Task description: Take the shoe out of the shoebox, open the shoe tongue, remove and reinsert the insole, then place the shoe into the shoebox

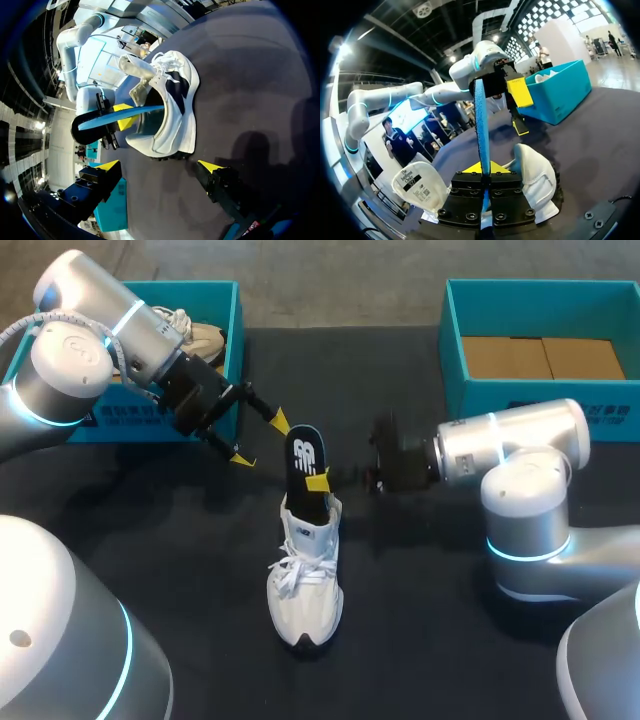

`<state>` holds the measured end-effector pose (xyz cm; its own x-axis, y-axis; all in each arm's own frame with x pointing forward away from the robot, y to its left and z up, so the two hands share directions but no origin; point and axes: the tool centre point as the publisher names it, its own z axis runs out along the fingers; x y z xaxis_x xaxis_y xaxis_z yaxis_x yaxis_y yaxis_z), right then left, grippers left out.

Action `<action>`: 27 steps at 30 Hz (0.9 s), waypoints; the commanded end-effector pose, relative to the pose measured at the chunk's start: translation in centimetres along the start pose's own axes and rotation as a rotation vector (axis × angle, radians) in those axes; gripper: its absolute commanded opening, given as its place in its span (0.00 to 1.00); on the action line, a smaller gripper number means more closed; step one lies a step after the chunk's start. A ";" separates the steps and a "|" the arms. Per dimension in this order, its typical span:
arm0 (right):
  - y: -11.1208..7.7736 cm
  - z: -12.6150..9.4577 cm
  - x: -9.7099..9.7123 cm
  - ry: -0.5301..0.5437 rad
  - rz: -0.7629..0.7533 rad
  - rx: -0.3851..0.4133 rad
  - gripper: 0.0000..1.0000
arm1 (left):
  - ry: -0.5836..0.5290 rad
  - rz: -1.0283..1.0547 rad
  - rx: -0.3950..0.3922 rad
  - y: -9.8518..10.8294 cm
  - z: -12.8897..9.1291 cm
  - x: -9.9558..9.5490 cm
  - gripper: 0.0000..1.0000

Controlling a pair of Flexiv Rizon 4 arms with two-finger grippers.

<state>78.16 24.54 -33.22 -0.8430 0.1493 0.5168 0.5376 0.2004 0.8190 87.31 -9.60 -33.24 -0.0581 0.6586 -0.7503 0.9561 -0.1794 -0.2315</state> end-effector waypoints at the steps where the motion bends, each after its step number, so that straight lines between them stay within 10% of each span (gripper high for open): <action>1: -0.9 0.5 0.1 -0.003 0.007 -0.008 0.00 | 0.003 0.000 0.000 0.0 0.0 0.0 1.00; 24: -3.6 1.2 0.8 0.004 0.058 -0.020 0.00 | 0.003 0.000 0.000 0.0 0.0 0.0 1.00; 27: -3.4 1.2 0.8 0.005 0.055 -0.022 0.16 | 0.003 0.000 0.000 0.0 0.0 0.0 1.00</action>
<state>75.81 24.91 -35.67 -0.8127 0.1509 0.5628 0.5822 0.1700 0.7951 87.31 -9.60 -33.24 -0.0581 0.6586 -0.7503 0.9561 -0.1794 -0.2315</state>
